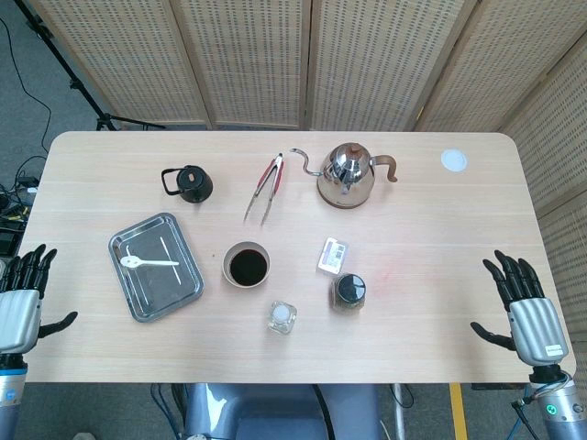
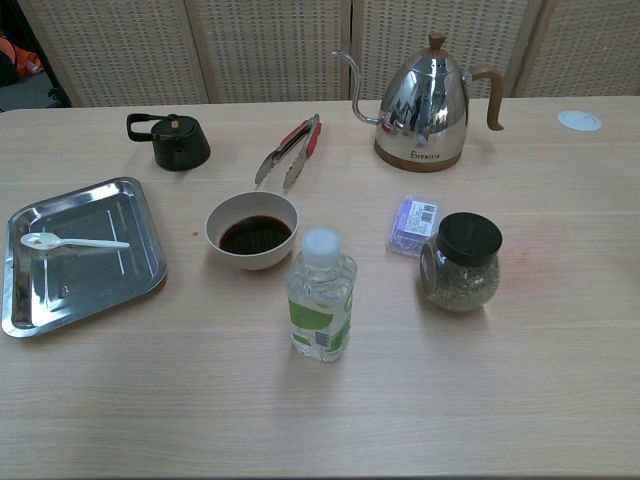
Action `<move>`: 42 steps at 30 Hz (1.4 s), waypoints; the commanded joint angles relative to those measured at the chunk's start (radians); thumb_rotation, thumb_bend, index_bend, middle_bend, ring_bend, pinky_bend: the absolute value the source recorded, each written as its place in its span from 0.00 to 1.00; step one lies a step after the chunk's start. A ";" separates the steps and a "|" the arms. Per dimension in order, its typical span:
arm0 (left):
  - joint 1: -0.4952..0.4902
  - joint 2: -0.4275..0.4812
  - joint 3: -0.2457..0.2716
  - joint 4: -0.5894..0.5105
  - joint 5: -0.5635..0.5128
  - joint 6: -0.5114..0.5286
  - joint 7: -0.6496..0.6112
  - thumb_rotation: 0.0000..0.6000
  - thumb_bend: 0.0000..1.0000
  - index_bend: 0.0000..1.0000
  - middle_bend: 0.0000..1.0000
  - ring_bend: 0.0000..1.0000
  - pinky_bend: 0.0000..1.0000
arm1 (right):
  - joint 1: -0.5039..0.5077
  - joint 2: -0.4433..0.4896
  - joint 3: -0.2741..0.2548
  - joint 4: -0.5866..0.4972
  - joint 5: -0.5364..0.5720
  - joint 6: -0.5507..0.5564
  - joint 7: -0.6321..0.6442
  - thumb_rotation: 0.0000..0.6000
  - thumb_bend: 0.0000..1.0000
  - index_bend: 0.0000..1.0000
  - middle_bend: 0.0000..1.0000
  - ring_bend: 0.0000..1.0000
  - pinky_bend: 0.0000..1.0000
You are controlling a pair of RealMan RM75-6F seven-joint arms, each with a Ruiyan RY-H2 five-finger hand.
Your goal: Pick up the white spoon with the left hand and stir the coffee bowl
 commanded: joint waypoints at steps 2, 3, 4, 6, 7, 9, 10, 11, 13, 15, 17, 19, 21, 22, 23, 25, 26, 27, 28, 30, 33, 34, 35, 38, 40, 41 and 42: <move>0.001 -0.010 -0.005 0.010 0.001 -0.001 0.023 1.00 0.00 0.04 0.00 0.00 0.00 | 0.002 -0.001 -0.002 0.003 -0.001 -0.005 0.002 1.00 0.00 0.00 0.00 0.00 0.00; 0.001 -0.012 -0.005 0.012 0.000 -0.005 0.027 1.00 0.00 0.04 0.00 0.00 0.00 | 0.003 -0.002 -0.002 0.003 0.000 -0.008 0.003 1.00 0.00 0.00 0.00 0.00 0.00; 0.000 -0.012 -0.005 0.013 -0.001 -0.008 0.028 1.00 0.00 0.04 0.00 0.00 0.00 | 0.003 -0.002 -0.002 0.003 0.001 -0.011 0.004 1.00 0.00 0.00 0.00 0.00 0.00; 0.000 -0.012 -0.005 0.011 -0.003 -0.017 0.029 1.00 0.00 0.05 0.00 0.00 0.00 | 0.005 -0.003 -0.002 0.001 0.003 -0.016 0.006 1.00 0.00 0.00 0.00 0.00 0.00; -0.001 -0.011 -0.005 0.012 -0.002 -0.019 0.029 1.00 0.00 0.05 0.00 0.00 0.00 | 0.006 -0.003 -0.002 0.001 0.003 -0.018 0.006 1.00 0.00 0.00 0.00 0.00 0.00; -0.002 -0.013 -0.006 0.014 0.000 -0.022 0.030 1.00 0.00 0.06 0.00 0.00 0.00 | 0.006 -0.002 -0.004 -0.001 0.004 -0.021 0.008 1.00 0.00 0.00 0.00 0.00 0.00; -0.005 -0.015 -0.008 0.016 0.001 -0.024 0.033 1.00 0.00 0.07 0.00 0.00 0.00 | 0.006 -0.001 -0.004 -0.002 0.003 -0.022 0.011 1.00 0.00 0.00 0.00 0.00 0.00; -0.010 -0.018 -0.010 0.019 0.004 -0.029 0.037 1.00 0.00 0.09 0.00 0.00 0.00 | 0.006 -0.001 -0.004 -0.003 0.003 -0.022 0.013 1.00 0.00 0.00 0.00 0.00 0.00; -0.076 -0.047 -0.045 0.039 -0.021 -0.105 0.161 1.00 0.02 0.12 0.00 0.00 0.00 | 0.011 -0.002 0.001 0.000 0.016 -0.036 0.023 1.00 0.00 0.00 0.00 0.00 0.00; -0.107 -0.060 -0.065 0.024 -0.046 -0.143 0.222 1.00 0.04 0.15 0.00 0.00 0.00 | 0.015 -0.002 0.004 0.000 0.020 -0.042 0.030 1.00 0.00 0.00 0.00 0.00 0.00; -0.135 -0.071 -0.078 0.018 -0.058 -0.177 0.259 1.00 0.05 0.22 0.00 0.00 0.00 | 0.018 -0.003 0.006 0.001 0.022 -0.046 0.031 1.00 0.00 0.00 0.00 0.00 0.00; -0.151 -0.077 -0.083 0.015 -0.065 -0.199 0.277 1.00 0.06 0.30 0.00 0.00 0.00 | 0.020 -0.004 0.006 0.002 0.022 -0.049 0.032 1.00 0.00 0.00 0.00 0.00 0.00; -0.214 -0.115 -0.096 0.030 -0.078 -0.286 0.303 1.00 0.06 0.38 0.00 0.00 0.00 | 0.027 -0.007 0.004 0.007 0.027 -0.068 0.040 1.00 0.00 0.00 0.00 0.00 0.00; -0.228 -0.129 -0.102 0.042 -0.089 -0.305 0.305 1.00 0.06 0.40 0.00 0.00 0.00 | 0.028 -0.007 0.004 0.009 0.028 -0.073 0.043 1.00 0.00 0.00 0.00 0.00 0.00; -0.246 -0.148 -0.108 0.057 -0.103 -0.334 0.299 1.00 0.07 0.43 0.00 0.00 0.00 | 0.030 -0.008 0.003 0.013 0.031 -0.078 0.048 1.00 0.00 0.00 0.00 0.00 0.00; -0.273 -0.180 -0.123 0.088 -0.134 -0.377 0.283 1.00 0.12 0.46 0.00 0.00 0.00 | 0.032 -0.007 0.005 0.019 0.040 -0.088 0.062 1.00 0.00 0.00 0.00 0.00 0.00; -0.281 -0.193 -0.128 0.101 -0.146 -0.389 0.278 1.00 0.17 0.46 0.00 0.00 0.00 | 0.033 -0.006 0.007 0.021 0.043 -0.090 0.069 1.00 0.00 0.00 0.00 0.00 0.00; -0.290 -0.209 -0.132 0.122 -0.157 -0.398 0.279 1.00 0.19 0.46 0.00 0.00 0.00 | 0.033 -0.004 0.009 0.023 0.047 -0.091 0.078 1.00 0.00 0.00 0.00 0.00 0.00; -0.296 -0.222 -0.135 0.138 -0.166 -0.403 0.285 1.00 0.21 0.46 0.00 0.00 0.00 | 0.034 -0.003 0.011 0.025 0.049 -0.091 0.083 1.00 0.00 0.00 0.00 0.00 0.00; -0.306 -0.243 -0.139 0.162 -0.185 -0.414 0.295 1.00 0.22 0.46 0.00 0.00 0.00 | 0.035 -0.001 0.012 0.027 0.051 -0.093 0.091 1.00 0.00 0.00 0.00 0.00 0.00; -0.318 -0.262 -0.142 0.186 -0.204 -0.428 0.306 1.00 0.25 0.46 0.00 0.00 0.00 | 0.036 0.001 0.011 0.028 0.053 -0.099 0.102 1.00 0.00 0.00 0.00 0.00 0.00; -0.323 -0.269 -0.143 0.195 -0.211 -0.434 0.309 1.00 0.25 0.46 0.00 0.00 0.00 | 0.037 0.003 0.009 0.028 0.053 -0.103 0.108 1.00 0.00 0.00 0.00 0.00 0.00; -0.327 -0.277 -0.144 0.202 -0.217 -0.439 0.311 1.00 0.26 0.47 0.00 0.00 0.00 | 0.038 0.004 0.008 0.027 0.053 -0.106 0.114 1.00 0.00 0.00 0.00 0.00 0.00; -0.336 -0.294 -0.144 0.220 -0.234 -0.451 0.317 1.00 0.26 0.52 0.00 0.00 0.00 | 0.040 0.007 0.007 0.027 0.051 -0.108 0.120 1.00 0.00 0.00 0.00 0.00 0.00; -0.343 -0.303 -0.146 0.231 -0.245 -0.458 0.323 1.00 0.26 0.53 0.00 0.00 0.00 | 0.040 0.007 0.007 0.026 0.050 -0.107 0.123 1.00 0.00 0.00 0.00 0.00 0.00; -0.349 -0.311 -0.148 0.243 -0.254 -0.465 0.327 1.00 0.26 0.53 0.00 0.00 0.00 | 0.040 0.009 0.005 0.024 0.049 -0.109 0.127 1.00 0.00 0.00 0.00 0.00 0.00; -0.359 -0.320 -0.151 0.257 -0.256 -0.472 0.329 1.00 0.26 0.53 0.00 0.00 0.00 | 0.041 0.011 0.002 0.022 0.046 -0.113 0.132 1.00 0.00 0.00 0.00 0.00 0.00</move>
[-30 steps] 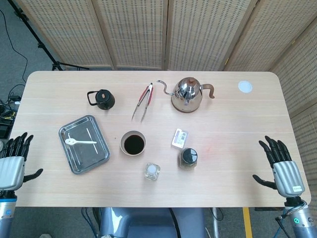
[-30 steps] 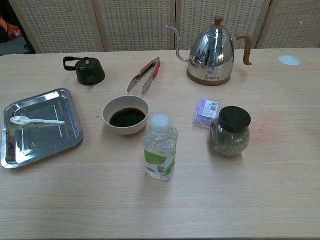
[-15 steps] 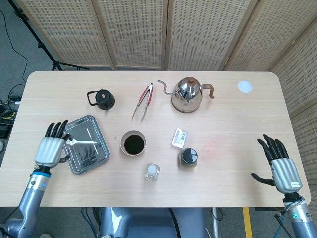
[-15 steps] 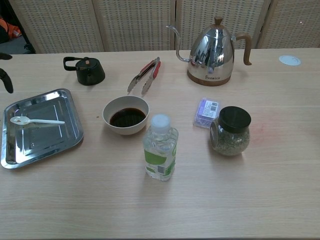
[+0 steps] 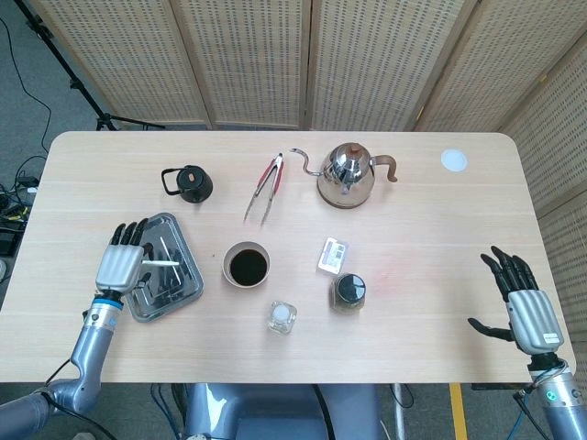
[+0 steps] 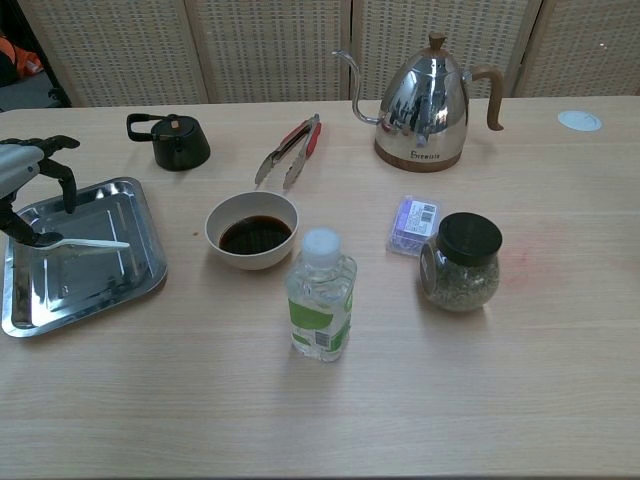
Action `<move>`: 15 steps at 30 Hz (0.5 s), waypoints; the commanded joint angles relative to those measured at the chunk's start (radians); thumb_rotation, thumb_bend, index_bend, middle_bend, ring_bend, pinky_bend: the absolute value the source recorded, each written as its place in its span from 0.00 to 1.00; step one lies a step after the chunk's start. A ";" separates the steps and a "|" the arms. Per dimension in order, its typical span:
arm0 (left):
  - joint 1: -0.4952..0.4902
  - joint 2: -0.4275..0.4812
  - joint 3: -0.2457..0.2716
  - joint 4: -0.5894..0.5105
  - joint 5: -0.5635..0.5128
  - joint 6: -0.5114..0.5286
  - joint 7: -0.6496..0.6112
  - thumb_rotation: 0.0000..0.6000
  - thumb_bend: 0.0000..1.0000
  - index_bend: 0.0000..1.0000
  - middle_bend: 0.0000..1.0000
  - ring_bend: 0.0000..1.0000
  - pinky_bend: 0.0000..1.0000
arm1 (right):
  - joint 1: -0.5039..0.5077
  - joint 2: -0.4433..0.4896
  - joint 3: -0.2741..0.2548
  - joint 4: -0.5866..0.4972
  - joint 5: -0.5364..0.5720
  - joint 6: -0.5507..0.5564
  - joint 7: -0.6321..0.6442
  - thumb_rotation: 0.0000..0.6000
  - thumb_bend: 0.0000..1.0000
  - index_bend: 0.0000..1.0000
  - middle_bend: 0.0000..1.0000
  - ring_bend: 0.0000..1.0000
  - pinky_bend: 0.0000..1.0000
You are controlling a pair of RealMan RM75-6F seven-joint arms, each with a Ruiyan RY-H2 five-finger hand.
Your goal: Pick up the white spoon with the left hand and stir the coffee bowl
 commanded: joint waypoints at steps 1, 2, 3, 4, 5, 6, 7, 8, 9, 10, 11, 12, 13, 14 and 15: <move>-0.023 -0.024 -0.005 0.039 -0.009 -0.021 0.003 1.00 0.26 0.53 0.00 0.00 0.00 | 0.002 0.006 -0.005 -0.004 -0.005 -0.006 0.010 1.00 0.00 0.00 0.00 0.00 0.00; -0.027 -0.030 -0.004 0.049 -0.010 -0.025 0.000 1.00 0.26 0.53 0.00 0.00 0.00 | 0.002 0.007 -0.006 -0.004 -0.005 -0.007 0.012 1.00 0.00 0.00 0.00 0.00 0.00; -0.031 -0.035 -0.004 0.059 -0.012 -0.029 -0.001 1.00 0.27 0.53 0.00 0.00 0.00 | 0.003 0.007 -0.005 -0.003 -0.005 -0.007 0.013 1.00 0.00 0.00 0.00 0.00 0.00; -0.035 -0.042 -0.004 0.068 -0.013 -0.033 -0.004 1.00 0.28 0.53 0.00 0.00 0.00 | 0.003 0.007 -0.005 -0.003 -0.005 -0.007 0.014 1.00 0.00 0.00 0.00 0.00 0.00; -0.039 -0.049 -0.005 0.079 -0.014 -0.035 -0.007 1.00 0.29 0.53 0.00 0.00 0.00 | 0.003 0.007 -0.005 -0.003 -0.004 -0.007 0.015 1.00 0.00 0.00 0.00 0.00 0.00; -0.043 -0.057 -0.006 0.092 -0.016 -0.037 -0.008 1.00 0.31 0.53 0.00 0.00 0.00 | 0.003 0.007 -0.005 -0.003 -0.004 -0.008 0.016 1.00 0.00 0.00 0.00 0.00 0.00; -0.048 -0.065 -0.006 0.105 -0.018 -0.041 -0.007 1.00 0.32 0.53 0.00 0.00 0.00 | 0.003 0.008 -0.006 -0.004 -0.004 -0.009 0.017 1.00 0.00 0.00 0.00 0.00 0.00; -0.053 -0.073 -0.008 0.116 -0.023 -0.045 -0.005 1.00 0.33 0.54 0.00 0.00 0.00 | 0.003 0.008 -0.006 -0.005 -0.003 -0.010 0.018 1.00 0.00 0.00 0.00 0.00 0.00; -0.057 -0.081 -0.009 0.126 -0.029 -0.051 -0.003 1.00 0.35 0.54 0.00 0.00 0.00 | 0.004 0.008 -0.007 -0.006 -0.003 -0.012 0.019 1.00 0.00 0.00 0.00 0.00 0.00; -0.066 -0.093 -0.013 0.139 -0.040 -0.063 0.000 1.00 0.36 0.54 0.00 0.00 0.00 | 0.004 0.010 -0.007 -0.007 -0.002 -0.012 0.021 1.00 0.00 0.00 0.00 0.00 0.00; -0.069 -0.100 -0.014 0.146 -0.045 -0.066 0.002 1.00 0.36 0.54 0.00 0.00 0.00 | 0.004 0.010 -0.006 -0.007 -0.001 -0.012 0.022 1.00 0.00 0.00 0.00 0.00 0.00; -0.071 -0.107 -0.013 0.156 -0.048 -0.068 0.004 1.00 0.36 0.54 0.00 0.00 0.00 | 0.004 0.011 -0.005 -0.007 -0.001 -0.011 0.024 1.00 0.00 0.00 0.00 0.00 0.00; -0.073 -0.111 -0.011 0.161 -0.050 -0.071 0.004 1.00 0.36 0.54 0.00 0.00 0.00 | 0.004 0.011 -0.005 -0.007 0.000 -0.011 0.026 1.00 0.00 0.00 0.00 0.00 0.00; -0.074 -0.114 -0.010 0.166 -0.052 -0.075 0.002 1.00 0.35 0.54 0.00 0.00 0.00 | 0.004 0.011 -0.004 -0.006 0.001 -0.011 0.028 1.00 0.00 0.00 0.00 0.00 0.00; -0.075 -0.116 -0.009 0.169 -0.053 -0.076 0.002 1.00 0.35 0.54 0.00 0.00 0.00 | 0.004 0.011 -0.004 -0.006 0.002 -0.011 0.028 1.00 0.00 0.00 0.00 0.00 0.00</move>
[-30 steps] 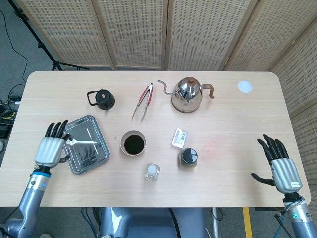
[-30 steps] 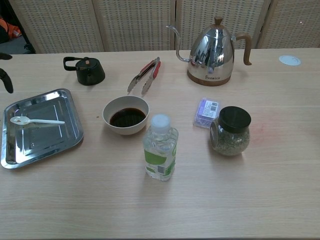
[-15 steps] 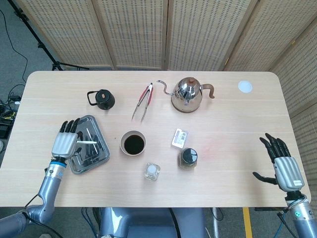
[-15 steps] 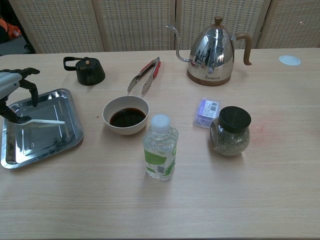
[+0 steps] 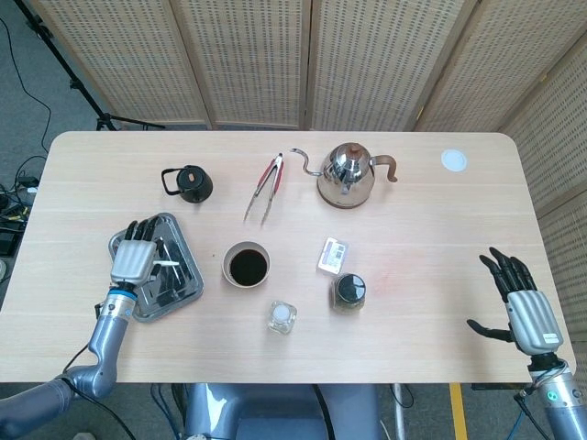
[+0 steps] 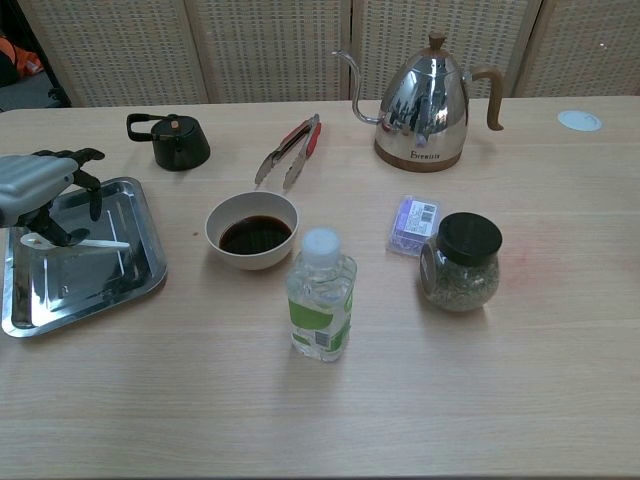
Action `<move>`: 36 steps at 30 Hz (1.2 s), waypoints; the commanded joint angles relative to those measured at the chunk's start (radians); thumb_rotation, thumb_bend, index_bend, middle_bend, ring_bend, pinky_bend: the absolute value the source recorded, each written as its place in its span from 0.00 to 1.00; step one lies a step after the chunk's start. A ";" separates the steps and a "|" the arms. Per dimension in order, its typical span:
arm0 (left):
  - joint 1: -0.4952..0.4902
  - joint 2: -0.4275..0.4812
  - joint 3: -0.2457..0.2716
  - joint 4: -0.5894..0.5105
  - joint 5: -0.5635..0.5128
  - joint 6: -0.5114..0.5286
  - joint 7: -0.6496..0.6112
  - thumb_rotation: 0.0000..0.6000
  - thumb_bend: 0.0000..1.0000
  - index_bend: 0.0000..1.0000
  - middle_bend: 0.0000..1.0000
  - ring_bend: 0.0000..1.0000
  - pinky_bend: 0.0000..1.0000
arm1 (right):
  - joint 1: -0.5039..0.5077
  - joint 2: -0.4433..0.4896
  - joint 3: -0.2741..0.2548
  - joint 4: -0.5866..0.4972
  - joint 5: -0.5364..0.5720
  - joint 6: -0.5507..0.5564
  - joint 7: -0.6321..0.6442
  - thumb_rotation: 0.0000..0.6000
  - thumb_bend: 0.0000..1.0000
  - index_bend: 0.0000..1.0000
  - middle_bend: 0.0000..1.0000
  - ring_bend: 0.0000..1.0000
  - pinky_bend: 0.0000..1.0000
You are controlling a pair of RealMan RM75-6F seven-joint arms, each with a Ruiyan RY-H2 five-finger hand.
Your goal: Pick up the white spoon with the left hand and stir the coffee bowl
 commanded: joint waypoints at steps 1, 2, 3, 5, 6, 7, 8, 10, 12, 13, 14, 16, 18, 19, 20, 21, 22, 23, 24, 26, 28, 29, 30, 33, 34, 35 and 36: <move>-0.006 -0.010 0.002 0.015 -0.007 -0.009 -0.002 1.00 0.35 0.54 0.00 0.00 0.00 | 0.000 0.000 0.001 0.002 0.003 -0.002 0.002 1.00 0.00 0.00 0.00 0.00 0.00; -0.008 -0.015 0.002 0.022 -0.009 -0.013 -0.006 1.00 0.34 0.54 0.00 0.00 0.00 | 0.001 -0.001 0.001 0.003 0.004 -0.003 0.003 1.00 0.00 0.00 0.00 0.00 0.00; -0.011 -0.020 0.001 0.030 -0.009 -0.018 -0.016 1.00 0.33 0.54 0.00 0.00 0.00 | 0.001 -0.001 0.001 0.004 0.005 -0.005 0.005 1.00 0.00 0.00 0.00 0.00 0.00; -0.017 -0.028 0.003 0.044 -0.003 -0.024 -0.029 1.00 0.33 0.54 0.00 0.00 0.00 | 0.002 -0.002 0.001 0.004 0.005 -0.006 0.008 1.00 0.00 0.00 0.00 0.00 0.00; -0.021 -0.031 0.004 0.052 -0.002 -0.027 -0.031 1.00 0.33 0.54 0.00 0.00 0.00 | 0.002 -0.002 0.000 0.004 0.003 -0.005 0.010 1.00 0.00 0.00 0.00 0.00 0.00; -0.023 -0.035 0.004 0.058 -0.003 -0.030 -0.030 1.00 0.33 0.54 0.00 0.00 0.00 | 0.002 -0.002 0.000 0.004 0.002 -0.004 0.012 1.00 0.00 0.00 0.00 0.00 0.00; -0.027 -0.040 0.004 0.065 -0.007 -0.035 -0.028 1.00 0.33 0.54 0.00 0.00 0.00 | 0.001 -0.002 0.000 0.004 0.001 -0.002 0.014 1.00 0.00 0.00 0.00 0.00 0.00; -0.034 -0.051 0.002 0.078 -0.017 -0.045 -0.021 1.00 0.33 0.54 0.00 0.00 0.00 | 0.001 -0.002 0.000 0.005 -0.001 0.001 0.017 1.00 0.00 0.00 0.00 0.00 0.00; -0.039 -0.060 0.001 0.088 -0.024 -0.051 -0.015 1.00 0.33 0.54 0.00 0.00 0.00 | 0.001 -0.001 0.000 0.005 -0.001 0.002 0.018 1.00 0.00 0.00 0.00 0.00 0.00; -0.041 -0.064 0.001 0.094 -0.027 -0.055 -0.012 1.00 0.33 0.54 0.00 0.00 0.00 | 0.000 0.000 0.001 0.004 -0.001 0.003 0.020 1.00 0.00 0.00 0.00 0.00 0.00; -0.044 -0.070 0.001 0.101 -0.031 -0.061 -0.010 1.00 0.33 0.54 0.00 0.00 0.00 | 0.000 0.000 0.001 0.004 0.000 0.004 0.022 1.00 0.00 0.00 0.00 0.00 0.00; -0.050 -0.075 0.002 0.112 -0.032 -0.069 -0.011 1.00 0.34 0.54 0.00 0.00 0.00 | 0.000 0.002 0.002 0.004 0.001 0.004 0.027 1.00 0.00 0.00 0.00 0.00 0.00; -0.057 -0.081 0.001 0.126 -0.028 -0.072 -0.017 1.00 0.34 0.54 0.00 0.00 0.00 | 0.000 0.003 0.001 0.004 0.001 0.004 0.033 1.00 0.00 0.00 0.00 0.00 0.00; -0.061 -0.085 0.000 0.133 -0.027 -0.075 -0.020 1.00 0.34 0.54 0.00 0.00 0.00 | 0.001 0.004 0.000 0.004 -0.001 0.003 0.036 1.00 0.00 0.00 0.00 0.00 0.00; -0.063 -0.086 -0.001 0.137 -0.027 -0.078 -0.022 1.00 0.34 0.54 0.00 0.00 0.00 | 0.001 0.004 0.000 0.004 -0.001 0.002 0.039 1.00 0.00 0.00 0.00 0.00 0.00; -0.066 -0.089 -0.002 0.140 -0.028 -0.082 -0.026 1.00 0.35 0.54 0.00 0.00 0.00 | 0.001 0.005 -0.001 0.002 -0.002 0.001 0.045 1.00 0.00 0.00 0.00 0.00 0.00; -0.068 -0.090 -0.002 0.143 -0.029 -0.085 -0.027 1.00 0.35 0.54 0.00 0.00 0.00 | 0.002 0.006 -0.002 0.000 -0.003 0.001 0.051 1.00 0.00 0.00 0.00 0.00 0.00; -0.071 -0.093 -0.002 0.148 -0.028 -0.088 -0.029 1.00 0.35 0.54 0.00 0.00 0.00 | 0.002 0.007 -0.003 -0.001 -0.004 0.000 0.058 1.00 0.00 0.00 0.00 0.00 0.00; -0.073 -0.097 -0.002 0.153 -0.027 -0.089 -0.031 1.00 0.35 0.54 0.00 0.00 0.00 | 0.002 0.008 -0.003 -0.001 -0.005 0.001 0.060 1.00 0.00 0.00 0.00 0.00 0.00; -0.076 -0.102 0.000 0.160 -0.025 -0.094 -0.035 1.00 0.35 0.54 0.00 0.00 0.00 | 0.002 0.008 -0.002 0.001 -0.005 0.004 0.059 1.00 0.00 0.00 0.00 0.00 0.00; -0.078 -0.105 0.000 0.163 -0.026 -0.098 -0.040 1.00 0.35 0.54 0.00 0.00 0.00 | 0.001 0.008 -0.001 0.000 -0.005 0.006 0.060 1.00 0.00 0.00 0.00 0.00 0.00; -0.079 -0.106 0.000 0.164 -0.026 -0.100 -0.043 1.00 0.35 0.54 0.00 0.00 0.00 | 0.001 0.009 -0.001 -0.001 -0.005 0.007 0.062 1.00 0.00 0.00 0.00 0.00 0.00; -0.079 -0.107 0.000 0.165 -0.027 -0.100 -0.044 1.00 0.35 0.54 0.00 0.00 0.00 | 0.000 0.009 -0.001 -0.001 -0.005 0.008 0.063 1.00 0.00 0.00 0.00 0.00 0.00; -0.077 -0.109 -0.003 0.162 -0.033 -0.096 -0.042 1.00 0.36 0.54 0.00 0.00 0.00 | 0.001 0.010 -0.002 0.000 -0.005 0.006 0.069 1.00 0.00 0.00 0.00 0.00 0.00; -0.077 -0.110 -0.002 0.162 -0.036 -0.094 -0.034 1.00 0.36 0.54 0.00 0.00 0.00 | 0.001 0.010 -0.001 0.000 -0.004 0.005 0.072 1.00 0.00 0.00 0.00 0.00 0.00; -0.076 -0.111 -0.001 0.161 -0.039 -0.093 -0.026 1.00 0.36 0.54 0.00 0.00 0.00 | 0.001 0.011 -0.001 0.001 -0.002 0.003 0.072 1.00 0.00 0.00 0.00 0.00 0.00; -0.076 -0.112 -0.001 0.161 -0.042 -0.094 -0.023 1.00 0.36 0.54 0.00 0.00 0.00 | 0.002 0.010 -0.001 0.002 -0.002 0.003 0.072 1.00 0.00 0.00 0.00 0.00 0.00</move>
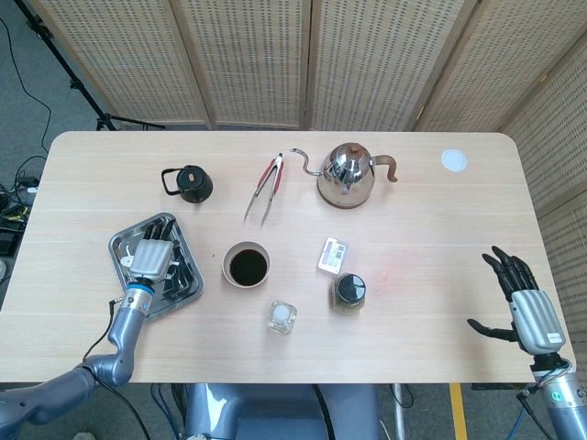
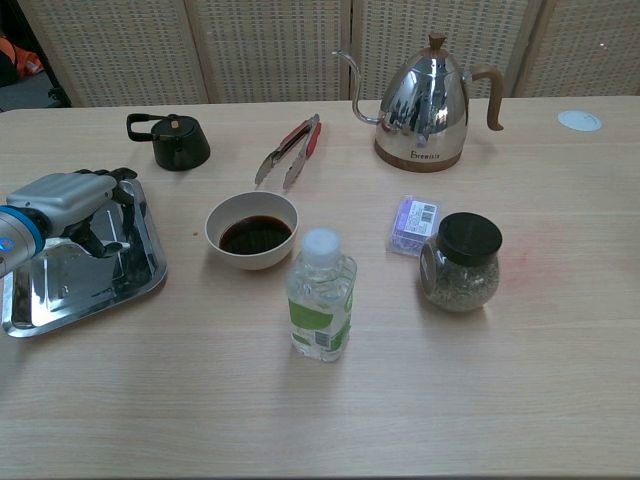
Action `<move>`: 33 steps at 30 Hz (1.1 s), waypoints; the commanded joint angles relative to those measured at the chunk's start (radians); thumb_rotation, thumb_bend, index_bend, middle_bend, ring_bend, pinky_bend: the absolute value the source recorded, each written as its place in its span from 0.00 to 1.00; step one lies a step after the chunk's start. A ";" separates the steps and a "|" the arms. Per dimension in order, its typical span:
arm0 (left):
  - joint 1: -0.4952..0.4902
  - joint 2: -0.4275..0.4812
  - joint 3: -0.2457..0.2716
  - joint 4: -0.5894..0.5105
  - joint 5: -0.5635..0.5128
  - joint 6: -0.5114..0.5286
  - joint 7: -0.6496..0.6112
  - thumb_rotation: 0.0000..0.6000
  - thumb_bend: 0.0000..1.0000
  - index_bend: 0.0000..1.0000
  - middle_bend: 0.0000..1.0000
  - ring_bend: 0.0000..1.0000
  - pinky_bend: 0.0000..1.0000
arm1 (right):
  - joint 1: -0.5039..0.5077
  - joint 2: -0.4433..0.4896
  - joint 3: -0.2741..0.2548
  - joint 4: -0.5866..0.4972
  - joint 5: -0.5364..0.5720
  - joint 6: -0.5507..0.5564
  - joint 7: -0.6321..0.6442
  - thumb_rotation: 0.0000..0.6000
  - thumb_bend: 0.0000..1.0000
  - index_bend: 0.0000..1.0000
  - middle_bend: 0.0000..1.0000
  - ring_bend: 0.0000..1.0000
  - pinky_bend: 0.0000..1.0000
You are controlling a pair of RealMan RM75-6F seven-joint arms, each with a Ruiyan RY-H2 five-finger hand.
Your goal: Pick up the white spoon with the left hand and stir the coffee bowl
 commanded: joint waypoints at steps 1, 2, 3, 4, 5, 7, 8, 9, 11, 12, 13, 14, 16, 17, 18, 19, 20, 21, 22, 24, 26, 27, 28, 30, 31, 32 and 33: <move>0.001 -0.003 0.000 -0.003 -0.010 0.002 0.014 1.00 0.36 0.54 0.00 0.00 0.00 | 0.001 -0.001 0.001 0.002 0.002 -0.002 0.000 1.00 0.00 0.00 0.00 0.00 0.00; 0.001 -0.005 -0.001 -0.002 -0.013 0.002 0.017 1.00 0.36 0.54 0.00 0.00 0.00 | 0.001 -0.001 0.001 0.002 0.002 -0.002 0.000 1.00 0.00 0.00 0.00 0.00 0.00; 0.001 -0.006 -0.001 -0.001 -0.014 0.003 0.020 1.00 0.36 0.54 0.00 0.00 0.00 | 0.001 -0.001 0.001 0.002 0.002 -0.002 0.000 1.00 0.00 0.00 0.00 0.00 0.00; 0.001 -0.010 -0.001 0.003 -0.025 -0.004 0.027 1.00 0.36 0.54 0.00 0.00 0.00 | 0.000 0.000 0.000 0.001 0.001 -0.001 0.003 1.00 0.00 0.00 0.00 0.00 0.00; 0.000 -0.012 -0.003 0.004 -0.030 -0.006 0.031 1.00 0.36 0.54 0.00 0.00 0.00 | 0.000 0.001 0.000 0.001 0.001 -0.001 0.005 1.00 0.00 0.00 0.00 0.00 0.00; -0.002 -0.015 -0.005 0.006 -0.035 -0.006 0.038 1.00 0.36 0.54 0.00 0.00 0.00 | 0.000 0.002 0.000 0.001 0.002 -0.001 0.008 1.00 0.00 0.00 0.00 0.00 0.00; -0.002 -0.016 -0.006 0.007 -0.036 -0.005 0.039 1.00 0.36 0.54 0.00 0.00 0.00 | 0.000 0.002 0.000 0.001 0.001 -0.001 0.008 1.00 0.00 0.00 0.00 0.00 0.00; -0.003 -0.017 -0.006 0.008 -0.037 -0.005 0.040 1.00 0.36 0.54 0.00 0.00 0.00 | 0.000 0.002 0.000 0.000 0.001 0.000 0.009 1.00 0.00 0.00 0.00 0.00 0.00; -0.004 -0.019 -0.007 0.010 -0.038 -0.005 0.041 1.00 0.37 0.54 0.00 0.00 0.00 | 0.000 0.003 0.000 0.000 0.000 0.001 0.010 1.00 0.00 0.00 0.00 0.00 0.00; -0.005 -0.021 -0.007 0.013 -0.039 -0.004 0.042 1.00 0.37 0.54 0.00 0.00 0.00 | 0.000 0.003 0.000 0.000 0.000 0.002 0.010 1.00 0.00 0.00 0.00 0.00 0.00; -0.006 -0.023 -0.008 0.014 -0.040 -0.003 0.043 1.00 0.37 0.54 0.00 0.00 0.00 | 0.000 0.003 0.000 0.000 0.000 0.002 0.010 1.00 0.00 0.00 0.00 0.00 0.00; -0.007 -0.026 -0.008 0.018 -0.041 -0.005 0.043 1.00 0.37 0.54 0.00 0.00 0.00 | -0.001 0.004 0.001 0.000 0.002 0.001 0.011 1.00 0.00 0.00 0.00 0.00 0.00; -0.008 -0.030 -0.007 0.024 -0.043 -0.007 0.043 1.00 0.37 0.54 0.00 0.00 0.00 | -0.001 0.005 0.002 0.000 0.003 0.003 0.013 1.00 0.00 0.00 0.00 0.00 0.00; -0.008 -0.031 -0.007 0.026 -0.043 -0.007 0.044 1.00 0.37 0.54 0.00 0.00 0.00 | -0.001 0.006 0.002 0.000 0.003 0.003 0.013 1.00 0.00 0.00 0.00 0.00 0.00; -0.008 -0.032 -0.006 0.028 -0.044 -0.007 0.044 1.00 0.37 0.55 0.00 0.00 0.00 | -0.002 0.006 0.002 0.000 0.003 0.004 0.014 1.00 0.00 0.00 0.00 0.00 0.00; -0.007 -0.033 -0.006 0.029 -0.045 -0.008 0.044 1.00 0.37 0.55 0.00 0.00 0.00 | -0.002 0.006 0.002 0.000 0.004 0.004 0.015 1.00 0.00 0.00 0.00 0.00 0.00; -0.007 -0.034 -0.005 0.030 -0.045 -0.008 0.045 1.00 0.37 0.55 0.00 0.00 0.00 | -0.002 0.006 0.002 0.000 0.004 0.004 0.015 1.00 0.00 0.00 0.00 0.00 0.00; -0.007 -0.034 -0.005 0.031 -0.045 -0.008 0.045 1.00 0.37 0.55 0.00 0.00 0.00 | -0.002 0.006 0.002 0.000 0.004 0.004 0.015 1.00 0.00 0.00 0.00 0.00 0.00; -0.006 -0.035 -0.004 0.032 -0.046 -0.007 0.046 1.00 0.37 0.55 0.00 0.00 0.00 | -0.002 0.007 0.003 0.000 0.004 0.004 0.016 1.00 0.00 0.00 0.00 0.00 0.00; -0.005 -0.035 -0.004 0.034 -0.047 -0.008 0.046 1.00 0.37 0.56 0.00 0.00 0.00 | -0.002 0.007 0.003 -0.001 0.003 0.005 0.018 1.00 0.00 0.00 0.00 0.00 0.00; -0.005 -0.035 -0.004 0.035 -0.049 -0.009 0.045 1.00 0.37 0.56 0.00 0.00 0.00 | -0.002 0.008 0.003 -0.001 0.003 0.006 0.019 1.00 0.00 0.00 0.00 0.00 0.00; -0.005 -0.035 -0.004 0.035 -0.049 -0.009 0.045 1.00 0.37 0.56 0.00 0.00 0.00 | -0.002 0.008 0.003 -0.001 0.003 0.007 0.020 1.00 0.00 0.00 0.00 0.00 0.00; -0.005 -0.035 -0.004 0.035 -0.049 -0.009 0.045 1.00 0.37 0.57 0.00 0.00 0.00 | -0.002 0.009 0.003 -0.001 0.003 0.007 0.020 1.00 0.00 0.00 0.00 0.00 0.00; -0.004 -0.035 -0.005 0.036 -0.050 -0.007 0.046 1.00 0.37 0.58 0.00 0.00 0.00 | -0.002 0.009 0.003 -0.001 0.002 0.007 0.021 1.00 0.00 0.00 0.00 0.00 0.00; -0.004 -0.035 -0.005 0.036 -0.050 -0.007 0.046 1.00 0.37 0.58 0.00 0.00 0.00 | -0.003 0.009 0.003 -0.002 0.002 0.008 0.022 1.00 0.00 0.00 0.00 0.00 0.00; -0.004 -0.034 -0.006 0.035 -0.050 -0.005 0.045 1.00 0.37 0.60 0.00 0.00 0.00 | -0.003 0.009 0.003 -0.002 0.002 0.008 0.023 1.00 0.00 0.00 0.00 0.00 0.00; -0.004 -0.033 -0.006 0.033 -0.049 -0.005 0.043 1.00 0.37 0.60 0.00 0.00 0.00 | -0.003 0.009 0.003 -0.002 0.002 0.008 0.023 1.00 0.00 0.00 0.00 0.00 0.00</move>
